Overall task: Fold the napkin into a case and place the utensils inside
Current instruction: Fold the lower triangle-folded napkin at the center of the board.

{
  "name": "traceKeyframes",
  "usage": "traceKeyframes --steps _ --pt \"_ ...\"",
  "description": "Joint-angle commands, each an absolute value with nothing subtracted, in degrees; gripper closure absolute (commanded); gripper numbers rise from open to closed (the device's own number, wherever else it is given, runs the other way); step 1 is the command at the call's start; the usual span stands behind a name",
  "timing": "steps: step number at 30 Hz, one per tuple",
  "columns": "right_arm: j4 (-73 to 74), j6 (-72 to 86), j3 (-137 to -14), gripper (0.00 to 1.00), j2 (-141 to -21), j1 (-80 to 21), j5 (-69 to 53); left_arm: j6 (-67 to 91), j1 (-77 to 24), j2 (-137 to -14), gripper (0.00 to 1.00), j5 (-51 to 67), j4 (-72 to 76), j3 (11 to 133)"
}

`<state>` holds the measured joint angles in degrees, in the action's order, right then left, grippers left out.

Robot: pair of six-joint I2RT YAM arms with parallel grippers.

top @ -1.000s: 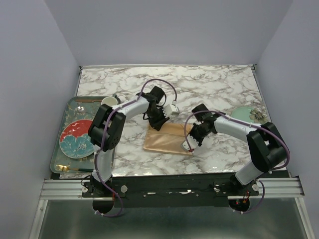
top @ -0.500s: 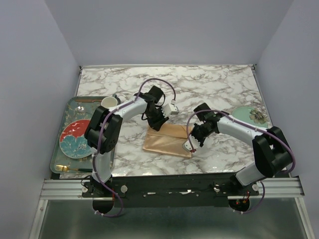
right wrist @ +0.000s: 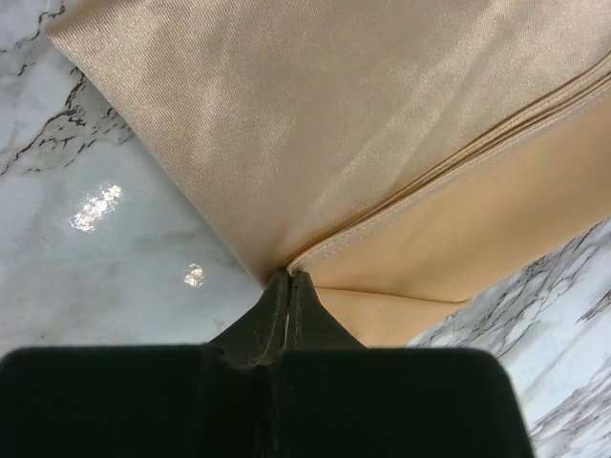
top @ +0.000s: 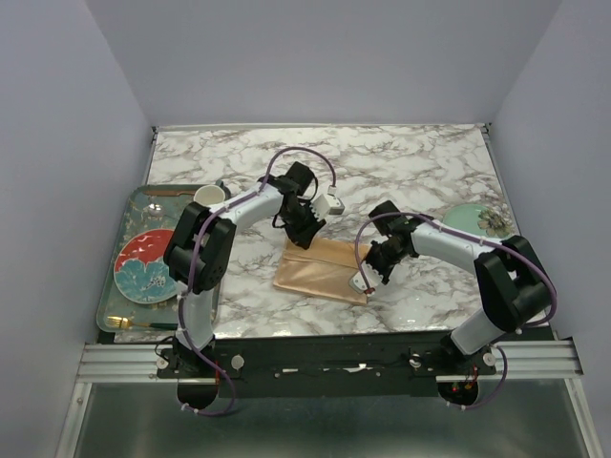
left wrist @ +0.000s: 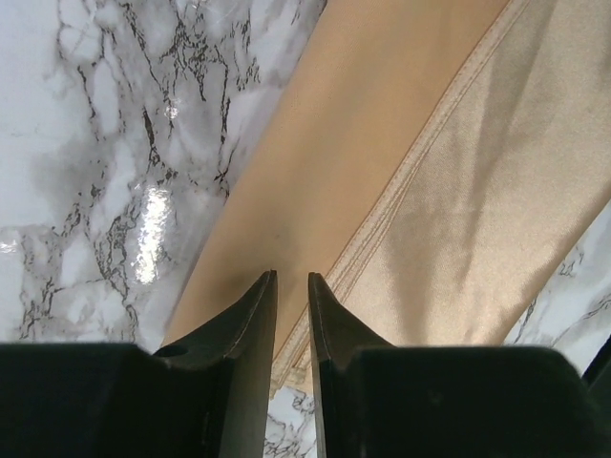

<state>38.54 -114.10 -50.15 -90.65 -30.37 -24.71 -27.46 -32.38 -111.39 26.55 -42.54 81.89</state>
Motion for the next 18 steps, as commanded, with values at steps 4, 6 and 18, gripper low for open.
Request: traceKeyframes --steps 4,6,18 --pt "38.32 -122.70 -49.04 0.89 -89.39 -30.41 -23.82 -26.72 -32.61 -114.34 0.76 24.87 -44.03 79.46" --pt "38.67 -120.33 -49.13 0.83 -87.02 -30.41 -23.91 -26.72 -32.61 -113.82 0.77 24.79 -43.86 77.97" --pt "45.17 -94.50 -48.43 0.52 -71.29 -28.83 -25.22 -26.37 -32.61 -113.82 0.78 25.22 -42.28 75.67"
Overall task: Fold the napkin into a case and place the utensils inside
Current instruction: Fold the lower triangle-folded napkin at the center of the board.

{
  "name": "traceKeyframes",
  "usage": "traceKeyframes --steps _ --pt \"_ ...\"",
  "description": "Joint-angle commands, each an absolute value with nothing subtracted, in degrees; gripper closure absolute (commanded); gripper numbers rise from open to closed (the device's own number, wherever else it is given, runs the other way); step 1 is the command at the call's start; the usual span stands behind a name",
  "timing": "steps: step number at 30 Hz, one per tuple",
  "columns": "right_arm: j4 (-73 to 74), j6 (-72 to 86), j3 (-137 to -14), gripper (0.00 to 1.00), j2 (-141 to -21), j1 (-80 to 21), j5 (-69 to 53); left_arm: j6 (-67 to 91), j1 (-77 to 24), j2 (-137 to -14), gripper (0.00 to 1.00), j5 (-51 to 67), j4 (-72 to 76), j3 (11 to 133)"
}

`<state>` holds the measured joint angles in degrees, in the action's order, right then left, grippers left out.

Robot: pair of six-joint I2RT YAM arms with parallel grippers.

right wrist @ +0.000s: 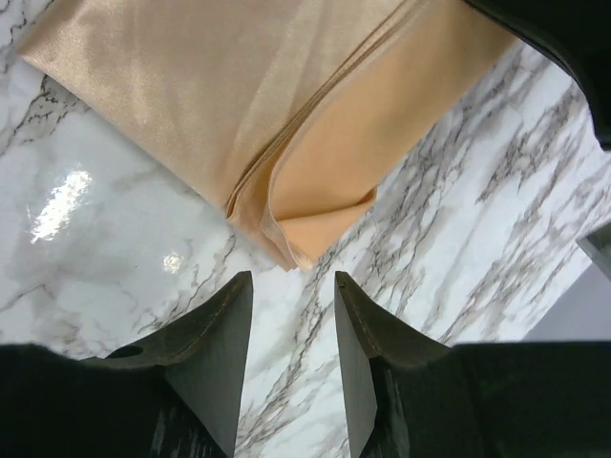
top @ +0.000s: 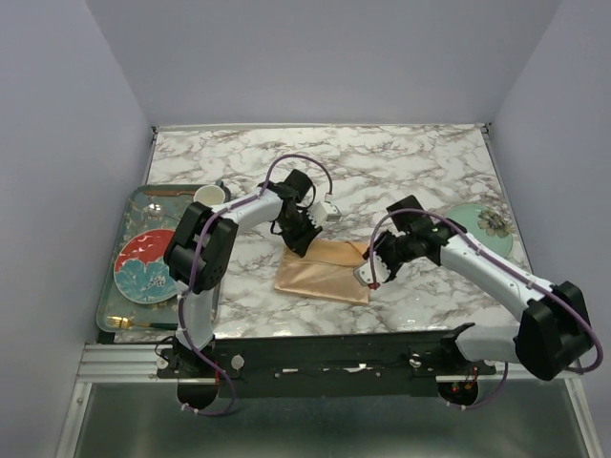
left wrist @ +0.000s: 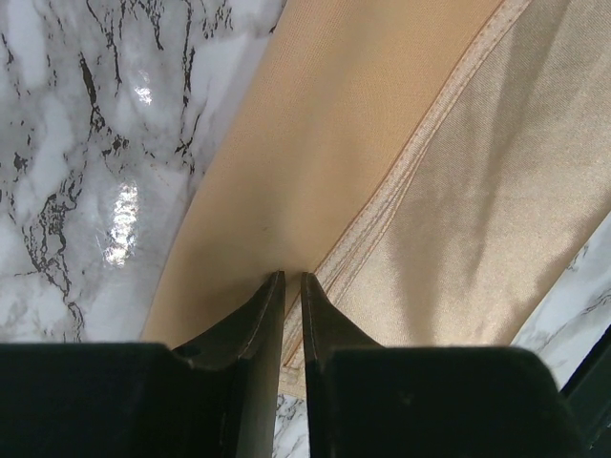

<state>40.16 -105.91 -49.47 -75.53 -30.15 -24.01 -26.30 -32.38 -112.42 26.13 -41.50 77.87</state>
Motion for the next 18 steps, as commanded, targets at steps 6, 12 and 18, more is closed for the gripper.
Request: traceKeyframes --steps 6,12,18 --pt "41.67 -60.93 -59.21 0.55 -76.01 -21.99 -33.82 -25.84 -32.61 -114.17 0.79 25.75 -41.93 75.41" --pt "38.07 -19.95 -72.50 0.62 -89.18 -12.41 -44.03 -25.23 -32.69 -114.17 0.78 26.10 -41.66 74.71" --pt "30.51 -1.88 -70.06 0.66 -94.12 -11.60 -45.96 -24.79 -32.61 -114.08 0.78 26.02 -40.96 74.27"
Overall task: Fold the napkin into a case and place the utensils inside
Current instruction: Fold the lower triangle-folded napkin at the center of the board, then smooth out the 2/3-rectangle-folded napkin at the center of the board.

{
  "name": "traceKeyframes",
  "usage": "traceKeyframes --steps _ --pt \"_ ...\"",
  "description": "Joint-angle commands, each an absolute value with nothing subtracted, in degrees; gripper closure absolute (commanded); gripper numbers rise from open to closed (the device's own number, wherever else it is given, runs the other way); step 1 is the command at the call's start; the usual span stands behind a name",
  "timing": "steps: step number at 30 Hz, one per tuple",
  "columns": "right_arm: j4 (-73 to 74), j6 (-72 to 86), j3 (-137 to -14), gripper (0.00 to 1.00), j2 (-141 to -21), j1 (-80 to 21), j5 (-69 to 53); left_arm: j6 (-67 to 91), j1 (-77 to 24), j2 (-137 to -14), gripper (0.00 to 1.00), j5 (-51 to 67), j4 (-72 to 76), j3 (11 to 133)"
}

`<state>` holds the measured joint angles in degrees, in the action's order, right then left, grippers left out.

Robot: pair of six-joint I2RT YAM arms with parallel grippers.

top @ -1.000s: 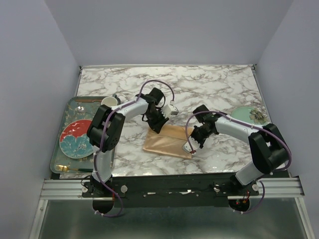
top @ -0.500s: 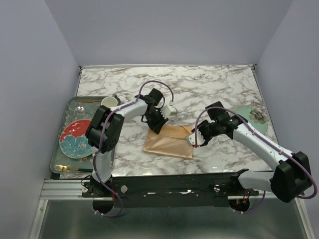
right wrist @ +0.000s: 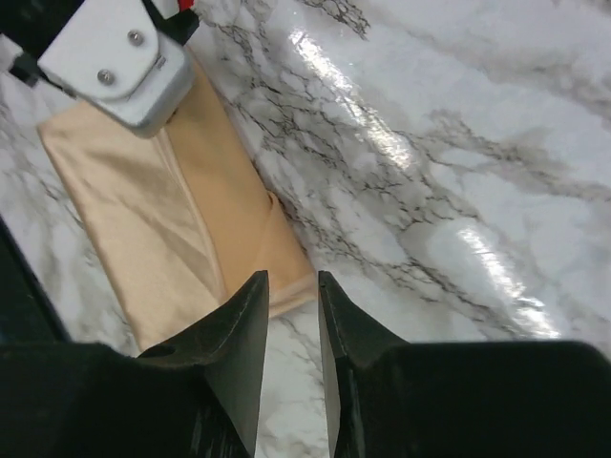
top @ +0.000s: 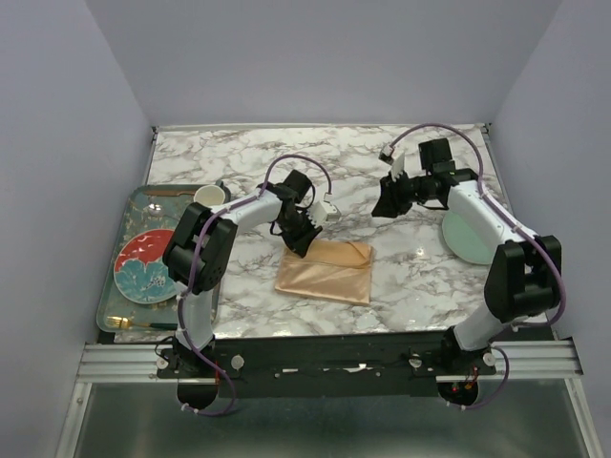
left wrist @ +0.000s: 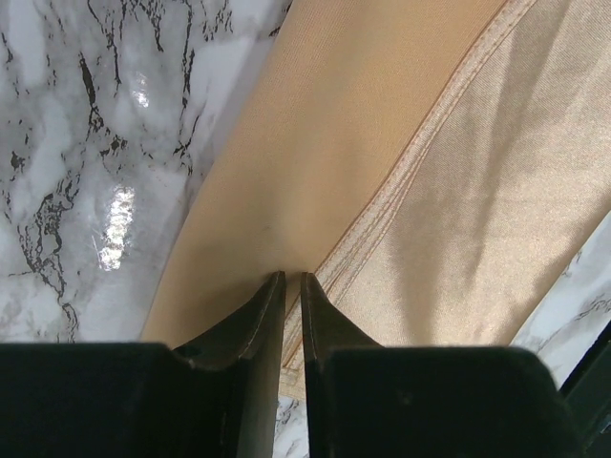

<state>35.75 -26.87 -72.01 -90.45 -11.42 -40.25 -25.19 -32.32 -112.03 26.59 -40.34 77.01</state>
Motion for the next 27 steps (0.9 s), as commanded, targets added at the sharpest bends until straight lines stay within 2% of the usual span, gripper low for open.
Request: traceKeyframes --steps 1,6,12,20,27 --pt "28.50 -0.19 -69.00 0.66 -95.44 -11.60 -46.66 -24.61 -32.69 -114.08 0.79 26.02 -40.87 74.18" --pt "21.54 12.89 -66.27 0.66 -99.83 -11.60 -49.22 -23.82 -32.61 -113.82 0.78 26.45 -40.34 73.65" --pt "14.42 21.43 -60.22 0.66 -103.88 -11.60 -51.50 -23.29 -32.61 -113.73 0.78 26.54 -39.99 72.34" --pt "12.30 24.35 -55.46 0.67 -107.49 -11.60 -51.68 -21.45 -32.52 -113.99 0.78 26.98 -39.02 71.63" --pt "15.29 20.41 -55.46 0.69 -110.48 -11.95 -48.17 -18.82 -31.38 -114.78 0.78 28.47 -38.67 71.72"
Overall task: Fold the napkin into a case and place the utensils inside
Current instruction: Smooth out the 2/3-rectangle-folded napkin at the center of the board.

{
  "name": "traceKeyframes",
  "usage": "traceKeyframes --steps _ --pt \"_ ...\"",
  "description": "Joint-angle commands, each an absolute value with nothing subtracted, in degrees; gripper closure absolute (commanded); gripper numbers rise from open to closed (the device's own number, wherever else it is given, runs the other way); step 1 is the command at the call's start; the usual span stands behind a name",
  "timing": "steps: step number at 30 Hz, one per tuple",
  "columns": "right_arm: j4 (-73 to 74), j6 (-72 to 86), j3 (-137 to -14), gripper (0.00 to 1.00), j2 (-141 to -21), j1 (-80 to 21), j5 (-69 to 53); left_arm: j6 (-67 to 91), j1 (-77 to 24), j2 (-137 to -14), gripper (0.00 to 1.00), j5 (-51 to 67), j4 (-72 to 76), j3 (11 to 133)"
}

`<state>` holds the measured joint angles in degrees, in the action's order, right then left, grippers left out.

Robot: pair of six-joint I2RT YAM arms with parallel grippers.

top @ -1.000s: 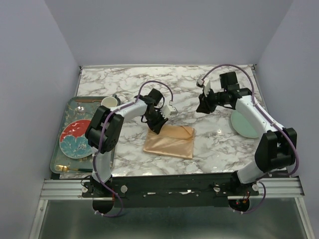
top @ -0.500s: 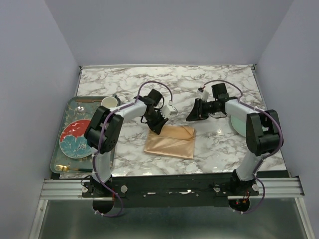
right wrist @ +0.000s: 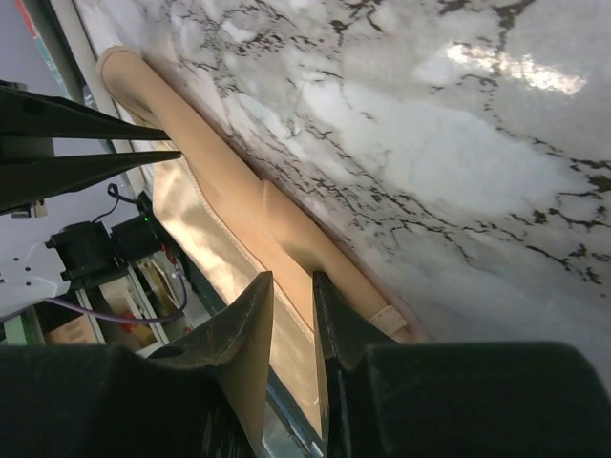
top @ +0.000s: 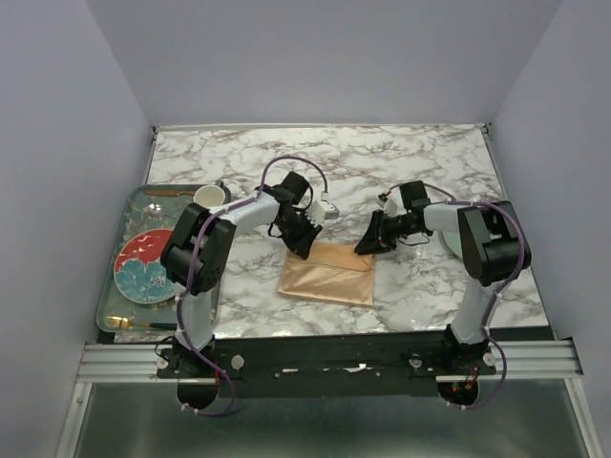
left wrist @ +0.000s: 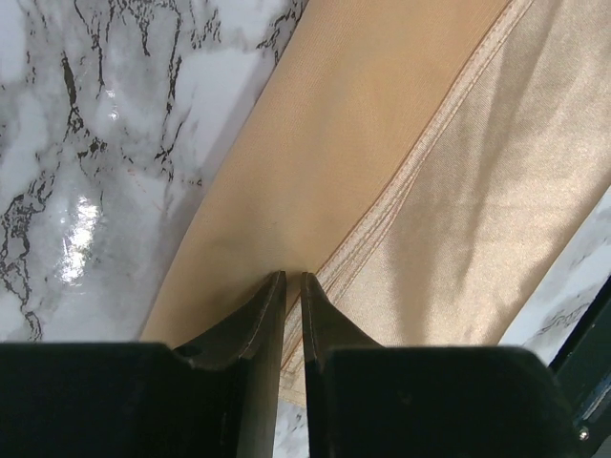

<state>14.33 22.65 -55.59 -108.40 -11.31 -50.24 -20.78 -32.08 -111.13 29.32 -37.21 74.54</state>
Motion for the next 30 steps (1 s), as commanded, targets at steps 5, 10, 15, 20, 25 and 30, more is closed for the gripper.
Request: traceKeyframes --steps 5,10,15,20,25,30 --pt "17.75 16.00 -57.04 0.71 -111.53 -12.39 -43.34 -15.21 -28.92 -112.86 0.69 33.46 -37.71 71.81" --pt "17.93 12.31 -56.78 0.72 -111.27 -12.39 -41.31 -9.60 -26.46 -104.79 0.61 43.32 -33.67 71.02" --pt "17.32 11.51 -56.43 0.72 -110.57 -12.48 -40.87 3.30 -26.89 -105.20 0.60 54.37 -26.65 72.25" --pt "17.05 11.34 -56.60 0.72 -109.95 -12.57 -40.08 19.31 -28.91 -110.82 0.61 57.92 -10.74 71.37" --pt "17.31 10.37 -57.57 0.72 -109.60 -13.62 -38.59 33.47 -30.41 -117.14 0.62 57.57 3.04 70.93" --pt "19.15 10.28 -59.23 0.72 -111.00 -14.94 -34.65 36.04 -29.89 -122.34 0.63 56.07 5.89 69.62"
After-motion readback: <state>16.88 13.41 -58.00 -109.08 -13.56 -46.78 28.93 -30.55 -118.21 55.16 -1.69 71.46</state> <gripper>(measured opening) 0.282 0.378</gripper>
